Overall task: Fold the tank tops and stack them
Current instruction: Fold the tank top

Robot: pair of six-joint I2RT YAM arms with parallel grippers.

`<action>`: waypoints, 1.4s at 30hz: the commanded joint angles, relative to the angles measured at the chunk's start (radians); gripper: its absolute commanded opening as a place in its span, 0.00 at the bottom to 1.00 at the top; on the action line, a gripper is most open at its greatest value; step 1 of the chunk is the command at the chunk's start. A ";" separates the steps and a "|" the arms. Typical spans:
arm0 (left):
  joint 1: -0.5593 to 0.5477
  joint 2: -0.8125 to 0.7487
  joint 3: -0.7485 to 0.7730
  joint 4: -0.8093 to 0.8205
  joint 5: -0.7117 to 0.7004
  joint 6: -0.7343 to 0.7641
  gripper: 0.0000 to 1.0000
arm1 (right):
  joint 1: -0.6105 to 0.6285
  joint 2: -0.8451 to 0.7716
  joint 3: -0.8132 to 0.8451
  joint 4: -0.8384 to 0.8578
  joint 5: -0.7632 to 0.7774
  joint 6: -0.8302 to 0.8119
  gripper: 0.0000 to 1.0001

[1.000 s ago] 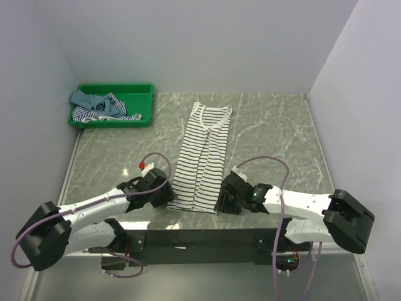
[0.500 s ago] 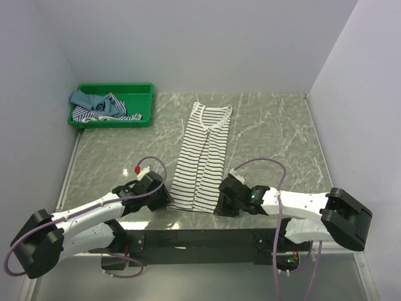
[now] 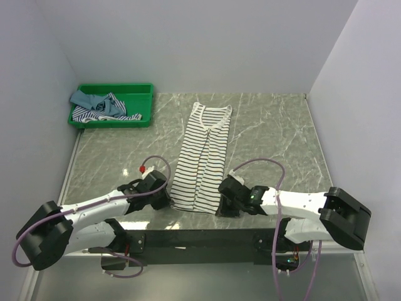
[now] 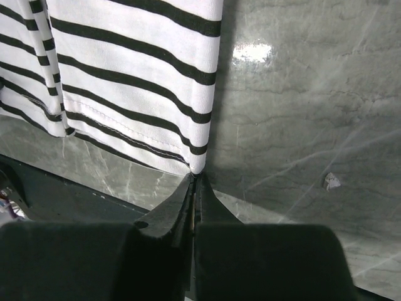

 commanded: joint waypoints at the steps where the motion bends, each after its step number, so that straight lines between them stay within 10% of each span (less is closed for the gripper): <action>1: -0.030 0.022 -0.034 -0.082 0.014 0.033 0.01 | 0.014 -0.020 -0.015 -0.084 0.025 -0.028 0.00; 14: -0.288 -0.079 0.112 -0.285 -0.078 -0.125 0.01 | 0.171 -0.202 0.141 -0.370 0.181 0.021 0.00; 42: 0.261 0.609 0.823 0.054 -0.041 0.279 0.01 | -0.496 0.377 0.747 -0.111 0.037 -0.459 0.00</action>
